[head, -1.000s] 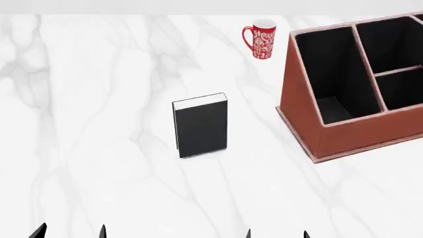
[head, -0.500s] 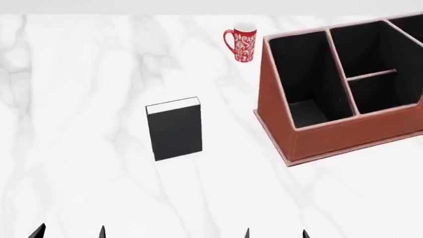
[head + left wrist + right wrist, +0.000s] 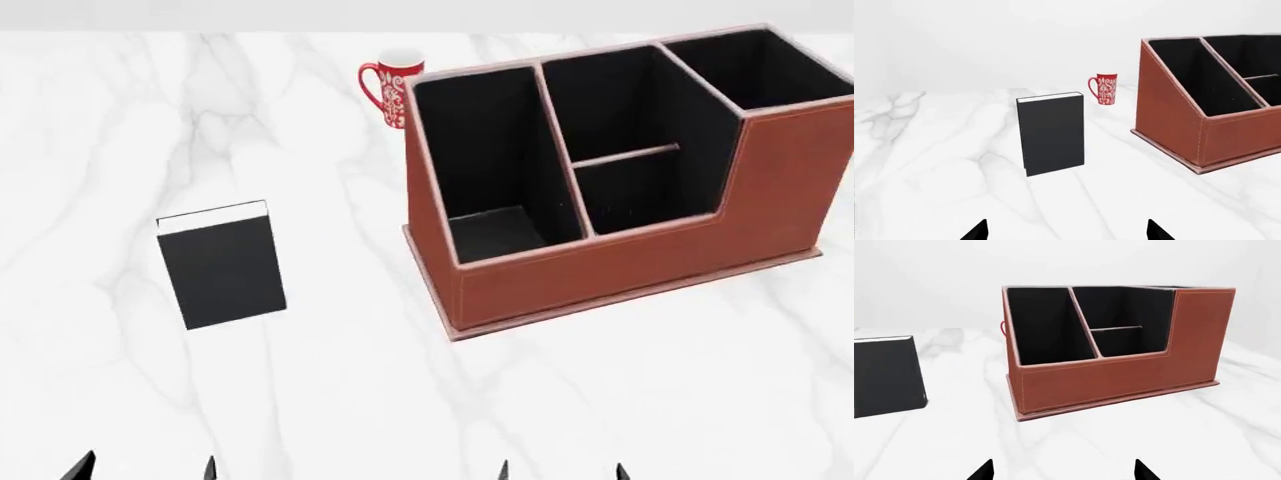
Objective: Pick up the book and place it in the right compartment of the caddy.
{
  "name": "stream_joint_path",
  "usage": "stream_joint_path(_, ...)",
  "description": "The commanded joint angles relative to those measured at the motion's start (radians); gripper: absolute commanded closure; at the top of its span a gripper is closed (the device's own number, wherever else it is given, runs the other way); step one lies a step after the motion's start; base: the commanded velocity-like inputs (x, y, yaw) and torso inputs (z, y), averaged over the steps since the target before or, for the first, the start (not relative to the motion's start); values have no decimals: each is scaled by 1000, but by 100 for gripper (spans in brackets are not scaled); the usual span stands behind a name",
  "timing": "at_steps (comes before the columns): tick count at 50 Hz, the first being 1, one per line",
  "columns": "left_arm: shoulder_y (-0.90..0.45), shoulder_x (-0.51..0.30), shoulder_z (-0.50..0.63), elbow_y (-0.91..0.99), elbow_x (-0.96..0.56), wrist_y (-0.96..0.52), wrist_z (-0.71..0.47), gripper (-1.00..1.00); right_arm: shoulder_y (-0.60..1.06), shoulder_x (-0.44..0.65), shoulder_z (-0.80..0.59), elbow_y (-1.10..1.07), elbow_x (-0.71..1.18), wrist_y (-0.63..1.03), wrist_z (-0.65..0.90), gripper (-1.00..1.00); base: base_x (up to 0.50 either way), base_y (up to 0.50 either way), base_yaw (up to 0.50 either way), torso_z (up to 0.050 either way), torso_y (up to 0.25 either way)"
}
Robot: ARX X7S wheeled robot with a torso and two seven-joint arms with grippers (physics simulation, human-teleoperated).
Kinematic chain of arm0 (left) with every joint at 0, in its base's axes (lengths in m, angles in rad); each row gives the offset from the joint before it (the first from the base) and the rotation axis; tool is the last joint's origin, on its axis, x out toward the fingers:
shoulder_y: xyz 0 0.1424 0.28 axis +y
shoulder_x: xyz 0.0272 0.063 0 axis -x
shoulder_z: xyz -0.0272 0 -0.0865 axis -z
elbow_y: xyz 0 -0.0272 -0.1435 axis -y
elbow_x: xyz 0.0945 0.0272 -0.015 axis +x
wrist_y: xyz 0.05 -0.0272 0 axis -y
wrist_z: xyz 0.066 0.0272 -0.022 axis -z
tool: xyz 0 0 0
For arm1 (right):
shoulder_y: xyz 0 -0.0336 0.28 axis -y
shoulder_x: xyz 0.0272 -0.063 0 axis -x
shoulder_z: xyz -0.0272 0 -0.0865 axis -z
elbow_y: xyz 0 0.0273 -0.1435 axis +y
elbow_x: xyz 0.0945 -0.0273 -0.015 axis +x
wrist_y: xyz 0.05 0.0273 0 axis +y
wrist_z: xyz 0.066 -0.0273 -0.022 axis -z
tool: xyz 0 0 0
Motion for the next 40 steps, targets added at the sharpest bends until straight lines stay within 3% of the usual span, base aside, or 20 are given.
stream_joint_path(1, -2, -16, 15, -3, -11, 3, -16, -100, -2, 11, -21, -2, 7, -4, 17, -100, 0, 0, 0, 0, 0)
stream_joint_path(11, 2, -31, 15, 19, -26, -9, -34, -100, 4, 24, -36, -17, 15, 35, 30, -100, 0, 0, 0, 0, 0)
stream_joint_path(18, 54, -60, -86, 225, -41, -138, -137, -100, 44, 32, -30, -106, 44, 191, 57, -100, 0, 0, 0, 0, 0)
stream_joint_path(23, 153, -93, -259, 450, -73, -256, -242, -100, 133, 39, -40, -219, 28, 367, 94, -100, 0, 0, 0, 0, 0)
stream_joint_path(27, 265, -108, -481, 602, -117, -301, -323, -100, 258, 34, -3, -310, 94, 559, 93, -100, 0, 0, 0, 0, 0)
stream_joint_path(30, 400, -82, -725, 741, -180, -314, -379, -100, 400, 33, 13, -314, 113, 680, 109, -100, 0, 0, 0, 0, 0)
stream_joint_path(34, 496, -31, -907, 783, -266, -269, -389, -100, 539, 28, 18, -313, 123, 780, 130, -100, 0, 0, 0, 0, 0)
stream_joint_path(40, 577, 23, -1043, 772, -354, -205, -379, -100, 745, 17, 14, -257, 126, 908, 167, -100, 0, 0, 0, 0, 0)
